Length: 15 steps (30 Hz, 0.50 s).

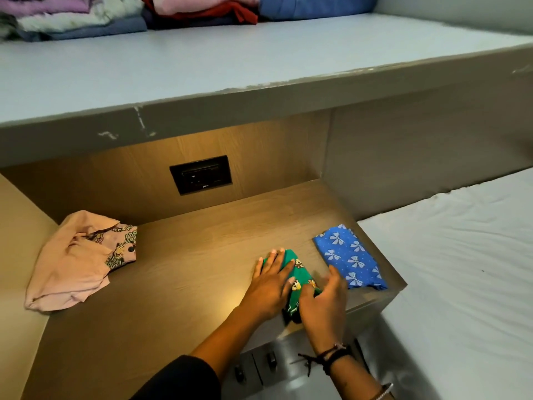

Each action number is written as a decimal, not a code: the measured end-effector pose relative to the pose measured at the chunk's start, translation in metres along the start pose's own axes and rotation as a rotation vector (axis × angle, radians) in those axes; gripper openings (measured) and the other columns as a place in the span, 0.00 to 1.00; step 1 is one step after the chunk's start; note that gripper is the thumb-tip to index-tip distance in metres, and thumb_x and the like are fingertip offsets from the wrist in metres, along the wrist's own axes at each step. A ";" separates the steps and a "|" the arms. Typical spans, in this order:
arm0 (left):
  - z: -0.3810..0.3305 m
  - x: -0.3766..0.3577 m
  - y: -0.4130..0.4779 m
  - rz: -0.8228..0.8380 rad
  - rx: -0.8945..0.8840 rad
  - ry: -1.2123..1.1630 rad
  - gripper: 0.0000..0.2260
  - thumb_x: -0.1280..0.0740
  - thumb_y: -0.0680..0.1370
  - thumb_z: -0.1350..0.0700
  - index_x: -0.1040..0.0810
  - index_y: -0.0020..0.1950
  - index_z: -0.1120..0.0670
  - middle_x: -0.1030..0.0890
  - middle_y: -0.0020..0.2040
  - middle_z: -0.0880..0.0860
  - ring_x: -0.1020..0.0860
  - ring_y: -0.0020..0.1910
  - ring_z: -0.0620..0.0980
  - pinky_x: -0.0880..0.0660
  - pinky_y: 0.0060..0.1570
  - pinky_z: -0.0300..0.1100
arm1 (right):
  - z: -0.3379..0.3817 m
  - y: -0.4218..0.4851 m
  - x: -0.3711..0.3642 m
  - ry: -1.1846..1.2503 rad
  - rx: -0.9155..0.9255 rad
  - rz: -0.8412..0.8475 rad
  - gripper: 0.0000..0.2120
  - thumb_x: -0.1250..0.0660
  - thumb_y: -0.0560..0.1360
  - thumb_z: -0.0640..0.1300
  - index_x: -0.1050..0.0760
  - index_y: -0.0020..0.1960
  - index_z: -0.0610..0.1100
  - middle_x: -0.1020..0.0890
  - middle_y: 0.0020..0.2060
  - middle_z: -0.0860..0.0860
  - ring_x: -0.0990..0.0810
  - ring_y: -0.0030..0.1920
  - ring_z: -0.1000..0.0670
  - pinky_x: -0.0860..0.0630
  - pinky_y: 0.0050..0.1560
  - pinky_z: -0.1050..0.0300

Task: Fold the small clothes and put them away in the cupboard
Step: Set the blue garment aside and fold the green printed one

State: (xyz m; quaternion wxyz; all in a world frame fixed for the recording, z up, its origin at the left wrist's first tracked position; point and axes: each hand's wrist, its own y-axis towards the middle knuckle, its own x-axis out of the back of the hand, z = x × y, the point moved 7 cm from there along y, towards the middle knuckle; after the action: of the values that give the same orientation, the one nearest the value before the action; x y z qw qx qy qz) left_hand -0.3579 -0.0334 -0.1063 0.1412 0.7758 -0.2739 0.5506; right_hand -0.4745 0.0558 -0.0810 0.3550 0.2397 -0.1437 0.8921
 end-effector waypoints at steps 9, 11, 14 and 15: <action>0.005 0.017 -0.013 -0.203 0.059 -0.139 0.23 0.46 0.83 0.50 0.44 0.79 0.47 0.54 0.81 0.48 0.60 0.79 0.47 0.62 0.77 0.48 | -0.017 0.002 -0.013 -0.496 0.535 0.379 0.21 0.47 0.82 0.51 0.35 0.74 0.50 0.41 0.77 0.56 0.46 0.77 0.53 0.51 0.77 0.48; 0.009 0.028 -0.026 -0.395 0.234 -0.244 0.21 0.39 0.81 0.53 0.34 0.74 0.48 0.42 0.79 0.50 0.46 0.79 0.51 0.47 0.76 0.50 | -0.010 0.013 0.003 -0.235 0.422 0.310 0.21 0.42 0.82 0.50 0.33 0.73 0.49 0.36 0.74 0.56 0.41 0.75 0.54 0.44 0.74 0.51; 0.022 0.021 -0.046 -0.435 0.639 -0.582 0.19 0.34 0.78 0.52 0.32 0.68 0.51 0.27 0.65 0.51 0.24 0.57 0.48 0.23 0.54 0.44 | 0.000 0.037 0.018 -0.094 0.262 0.194 0.18 0.39 0.80 0.48 0.26 0.67 0.43 0.24 0.64 0.48 0.29 0.65 0.49 0.31 0.61 0.55; 0.024 0.012 -0.047 -0.351 0.769 -0.743 0.20 0.33 0.77 0.51 0.33 0.67 0.53 0.25 0.59 0.51 0.23 0.47 0.45 0.22 0.42 0.40 | 0.008 0.042 0.019 -0.141 0.288 0.173 0.17 0.39 0.80 0.47 0.24 0.65 0.42 0.21 0.60 0.46 0.26 0.62 0.47 0.29 0.58 0.55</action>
State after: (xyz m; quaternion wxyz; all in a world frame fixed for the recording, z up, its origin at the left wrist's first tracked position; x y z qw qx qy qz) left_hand -0.3093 -0.0109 -0.0998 -0.1681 0.9471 0.0483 0.2690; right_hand -0.5131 0.0338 -0.0681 0.2278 0.3368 -0.0589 0.9117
